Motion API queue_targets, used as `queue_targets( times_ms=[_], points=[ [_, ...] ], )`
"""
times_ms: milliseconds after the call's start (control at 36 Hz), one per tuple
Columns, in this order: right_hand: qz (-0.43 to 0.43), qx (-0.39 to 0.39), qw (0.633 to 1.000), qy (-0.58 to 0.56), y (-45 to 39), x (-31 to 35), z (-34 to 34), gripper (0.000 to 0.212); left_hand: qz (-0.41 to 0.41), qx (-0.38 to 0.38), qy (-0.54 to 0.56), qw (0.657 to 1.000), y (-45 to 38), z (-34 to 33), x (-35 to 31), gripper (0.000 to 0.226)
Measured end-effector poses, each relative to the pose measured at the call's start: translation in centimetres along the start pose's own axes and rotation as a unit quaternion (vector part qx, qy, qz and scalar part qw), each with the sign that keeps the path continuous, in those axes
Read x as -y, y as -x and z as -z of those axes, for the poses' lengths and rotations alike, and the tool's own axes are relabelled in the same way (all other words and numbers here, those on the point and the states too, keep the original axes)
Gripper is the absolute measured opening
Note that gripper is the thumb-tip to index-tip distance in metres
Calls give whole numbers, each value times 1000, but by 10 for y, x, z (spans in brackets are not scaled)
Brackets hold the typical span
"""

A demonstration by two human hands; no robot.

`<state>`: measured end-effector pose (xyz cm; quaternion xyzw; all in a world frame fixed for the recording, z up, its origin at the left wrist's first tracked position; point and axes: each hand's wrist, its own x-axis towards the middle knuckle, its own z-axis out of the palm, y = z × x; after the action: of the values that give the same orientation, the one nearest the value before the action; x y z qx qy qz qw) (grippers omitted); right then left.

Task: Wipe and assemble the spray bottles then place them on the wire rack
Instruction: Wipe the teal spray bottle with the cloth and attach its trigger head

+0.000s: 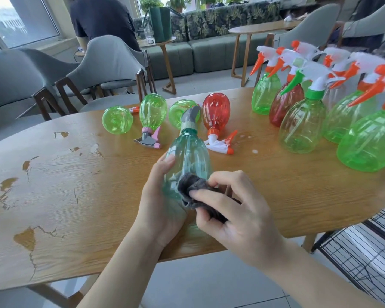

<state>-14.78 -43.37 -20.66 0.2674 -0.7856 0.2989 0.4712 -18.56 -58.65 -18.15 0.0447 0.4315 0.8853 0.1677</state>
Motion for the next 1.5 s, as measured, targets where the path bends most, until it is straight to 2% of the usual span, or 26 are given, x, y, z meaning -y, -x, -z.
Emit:
queue_targets(
  times_ms=[83,167,250,389,472,611,750,833,944,1000,1139,1194,1278,1333,1500],
  points=[
    [10,-6,1000,1,-3,-4,2,14,-2,19,22,1000,0,6,0,55],
    [14,-14,1000,-16,-6,-5,3,15,-8,24,41,999,0,7,1,54],
    [-29,-24,999,-40,-12,-8,3,18,-15,37,41,998,0,6,1,48],
    [-141,-32,988,-61,-30,-21,10,23,8,47,8,999,1,6,2,76],
    [-198,-24,975,-94,-34,-25,14,24,24,62,0,998,3,5,3,76],
    [-219,-27,969,-111,-27,-21,13,19,0,81,-25,996,3,1,3,94],
    [-221,-25,966,-133,-22,-16,13,13,-7,59,-30,998,3,1,3,102],
    [-218,-25,966,-134,-25,-19,14,14,-10,64,-37,997,2,1,3,92],
    [-234,-23,964,-126,-28,-24,14,19,-16,66,-59,996,2,1,6,62],
    [-237,-22,963,-129,-27,-22,13,20,-13,59,-63,996,3,-1,7,60],
    [-165,-22,978,-128,-17,-5,7,16,-26,20,-27,999,0,1,5,69],
    [-115,-7,986,-118,-12,2,4,16,-26,11,-3,1000,0,1,3,64],
    [-21,24,997,-63,-7,6,2,15,7,22,13,1000,5,-4,0,44],
    [25,32,999,-23,-6,5,1,15,14,36,21,999,6,-5,1,46],
    [40,18,999,-10,-12,3,2,15,14,43,26,999,5,-2,0,45]
  ],
)
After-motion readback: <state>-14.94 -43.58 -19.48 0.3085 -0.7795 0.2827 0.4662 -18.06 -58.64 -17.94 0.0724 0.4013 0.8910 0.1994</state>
